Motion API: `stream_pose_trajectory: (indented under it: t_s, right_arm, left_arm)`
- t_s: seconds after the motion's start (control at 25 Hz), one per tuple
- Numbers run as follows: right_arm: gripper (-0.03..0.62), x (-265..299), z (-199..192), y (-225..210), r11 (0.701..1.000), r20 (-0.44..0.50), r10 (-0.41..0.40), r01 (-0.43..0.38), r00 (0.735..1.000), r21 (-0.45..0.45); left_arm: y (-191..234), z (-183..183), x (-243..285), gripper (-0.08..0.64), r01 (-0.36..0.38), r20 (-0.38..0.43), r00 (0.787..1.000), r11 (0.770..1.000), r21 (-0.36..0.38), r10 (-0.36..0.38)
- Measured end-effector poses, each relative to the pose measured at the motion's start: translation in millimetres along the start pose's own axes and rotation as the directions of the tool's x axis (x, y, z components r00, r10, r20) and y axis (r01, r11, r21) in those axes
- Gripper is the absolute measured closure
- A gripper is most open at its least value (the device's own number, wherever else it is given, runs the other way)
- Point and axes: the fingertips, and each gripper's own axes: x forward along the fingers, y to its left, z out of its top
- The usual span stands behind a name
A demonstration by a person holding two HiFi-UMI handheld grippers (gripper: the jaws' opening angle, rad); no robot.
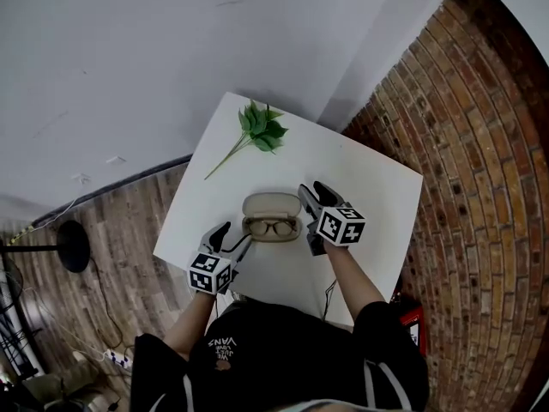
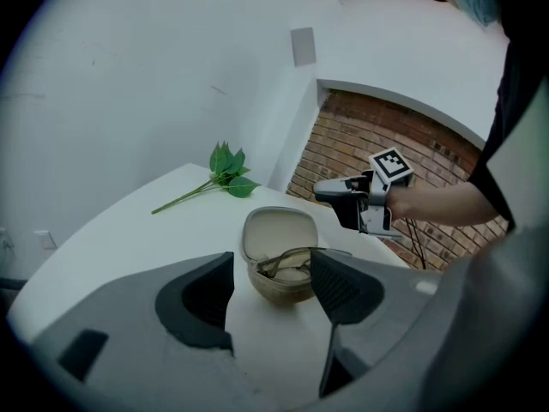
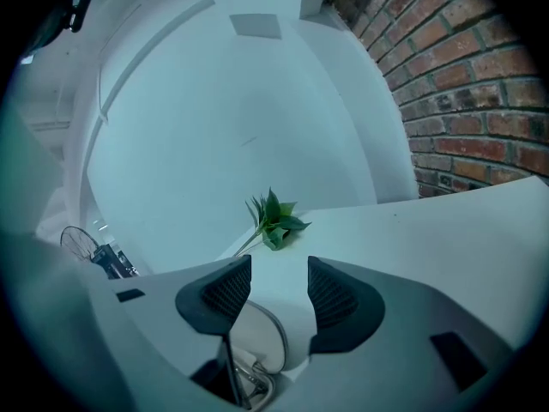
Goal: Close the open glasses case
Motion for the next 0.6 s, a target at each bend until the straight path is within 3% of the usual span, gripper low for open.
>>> stream_pose_trajectory:
  t_s: [0.28,0.6]
  right_arm:
    - [0.41,32,-11,-21,0.999,-0.056,-0.036,0.036,0.998,0.004]
    - [0.41,52,-27,-15,0.999,-0.157,-0.013,0.008,0.987,-0.036]
  left_arm:
    - [1,-10,9,0.285,-0.008,-0.033,0.999,1.0,0.009,0.008]
    - [5,-23,11,0.275,-0.017,-0.072,0.997,1.0,0.024,0.018]
